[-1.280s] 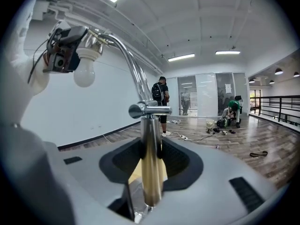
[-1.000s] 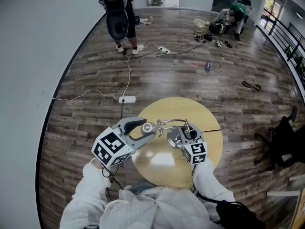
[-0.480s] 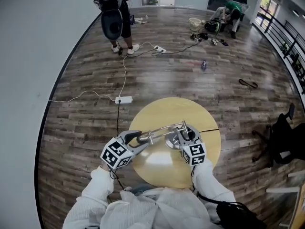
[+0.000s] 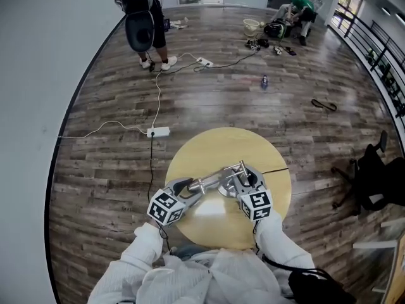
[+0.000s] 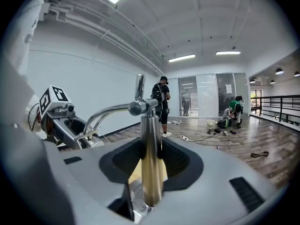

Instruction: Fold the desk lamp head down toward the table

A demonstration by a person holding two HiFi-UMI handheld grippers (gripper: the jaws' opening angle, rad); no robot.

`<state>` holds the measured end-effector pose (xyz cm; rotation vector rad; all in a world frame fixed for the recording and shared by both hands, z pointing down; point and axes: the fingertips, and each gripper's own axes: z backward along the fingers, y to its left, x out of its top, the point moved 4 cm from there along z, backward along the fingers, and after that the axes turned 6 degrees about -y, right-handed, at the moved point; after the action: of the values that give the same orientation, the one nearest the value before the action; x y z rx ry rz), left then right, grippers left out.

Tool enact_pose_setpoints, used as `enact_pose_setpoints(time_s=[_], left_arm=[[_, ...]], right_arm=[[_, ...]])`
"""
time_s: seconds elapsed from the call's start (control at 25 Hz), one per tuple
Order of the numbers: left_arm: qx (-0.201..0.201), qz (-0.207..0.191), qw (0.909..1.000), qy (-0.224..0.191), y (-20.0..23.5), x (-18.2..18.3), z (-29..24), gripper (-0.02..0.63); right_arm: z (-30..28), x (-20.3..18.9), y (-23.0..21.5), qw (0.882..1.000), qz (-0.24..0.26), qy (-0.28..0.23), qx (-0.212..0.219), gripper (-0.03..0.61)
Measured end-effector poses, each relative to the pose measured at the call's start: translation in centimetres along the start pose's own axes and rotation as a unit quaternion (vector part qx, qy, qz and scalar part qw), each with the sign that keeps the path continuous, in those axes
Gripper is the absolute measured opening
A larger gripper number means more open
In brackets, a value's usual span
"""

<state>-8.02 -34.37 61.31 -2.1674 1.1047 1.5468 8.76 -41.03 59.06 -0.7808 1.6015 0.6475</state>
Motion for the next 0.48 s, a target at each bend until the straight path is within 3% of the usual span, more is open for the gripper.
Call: enact_pose_setpoints(time_s=[0.2, 0.48], left_arm=[[-0.019, 0.002, 0.9998, 0.000, 0.1, -1.0, -1.5, 0.245], [-0.016, -0.019, 0.9996, 0.009, 0.2, -1.7, -3.3, 0.256]], right_arm=[[0.0, 0.0, 0.0, 1.000, 0.002, 0.001, -0.005, 0.141], [-0.3, 0.3, 0.0, 1.000, 0.003, 0.007, -0.005, 0.141]])
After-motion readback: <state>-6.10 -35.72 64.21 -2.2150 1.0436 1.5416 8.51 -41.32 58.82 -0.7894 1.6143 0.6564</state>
